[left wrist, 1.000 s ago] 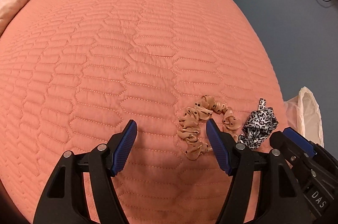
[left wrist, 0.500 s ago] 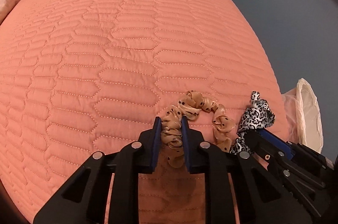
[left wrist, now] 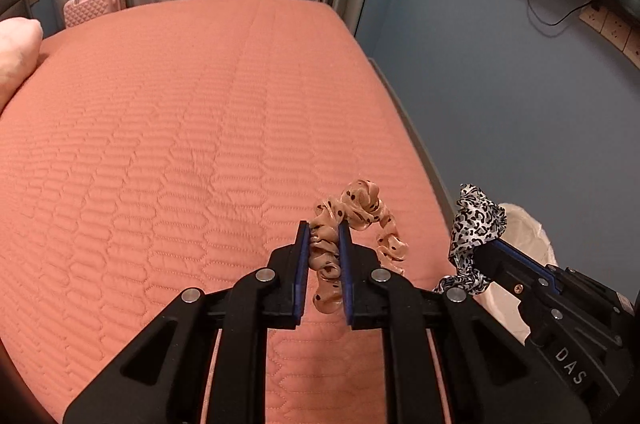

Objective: Collect trash
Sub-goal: 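Grasp the tan scrunchie with the left tool while the right grasps leopard scarf, then lift and carry scrunchie and scarf over the wastebasket with both tools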

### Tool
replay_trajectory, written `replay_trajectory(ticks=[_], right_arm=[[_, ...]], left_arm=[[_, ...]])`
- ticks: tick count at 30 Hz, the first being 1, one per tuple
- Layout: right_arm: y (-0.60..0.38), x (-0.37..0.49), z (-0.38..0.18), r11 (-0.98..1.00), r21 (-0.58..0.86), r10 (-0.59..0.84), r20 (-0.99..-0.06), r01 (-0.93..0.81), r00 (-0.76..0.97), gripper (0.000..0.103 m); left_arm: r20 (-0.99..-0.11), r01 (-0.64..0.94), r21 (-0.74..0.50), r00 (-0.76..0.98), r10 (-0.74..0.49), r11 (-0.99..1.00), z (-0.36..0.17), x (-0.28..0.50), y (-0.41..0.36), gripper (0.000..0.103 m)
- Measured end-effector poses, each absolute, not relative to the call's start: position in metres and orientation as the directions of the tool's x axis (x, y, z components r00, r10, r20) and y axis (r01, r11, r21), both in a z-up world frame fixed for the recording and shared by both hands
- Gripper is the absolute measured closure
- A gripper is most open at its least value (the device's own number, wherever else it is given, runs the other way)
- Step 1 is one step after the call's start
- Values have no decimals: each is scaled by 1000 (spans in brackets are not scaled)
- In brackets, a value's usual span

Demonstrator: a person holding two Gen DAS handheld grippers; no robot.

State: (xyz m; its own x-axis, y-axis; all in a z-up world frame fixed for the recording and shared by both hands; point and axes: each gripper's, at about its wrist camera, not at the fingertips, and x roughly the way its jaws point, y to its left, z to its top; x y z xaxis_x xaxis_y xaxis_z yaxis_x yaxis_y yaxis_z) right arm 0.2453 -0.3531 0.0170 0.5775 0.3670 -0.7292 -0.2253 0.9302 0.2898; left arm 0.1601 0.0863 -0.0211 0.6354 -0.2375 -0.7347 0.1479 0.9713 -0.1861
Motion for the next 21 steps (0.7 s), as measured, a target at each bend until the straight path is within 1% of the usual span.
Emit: replay_trajectory(ticks=[6,12,16,21], right_arm=[[-385,222,94,928,287,369,-620,-238,692,100],[-417,192,159,930,274,358,-517,-246,778,100],[-438,176,193,931,269,350,-457,-248,818,100],[-458,156,217,935,261,332,-414,-239,848,100]], left_arm=[[-634,213,-182,721,-280,960,47,137,70,89],[-535,289,-173,775,-336,942,101,116,37,89],[-484,336,-160,793,-370,928,123,99,18,89],[-444,380,-143,801,-402,914,143,82,2,89]])
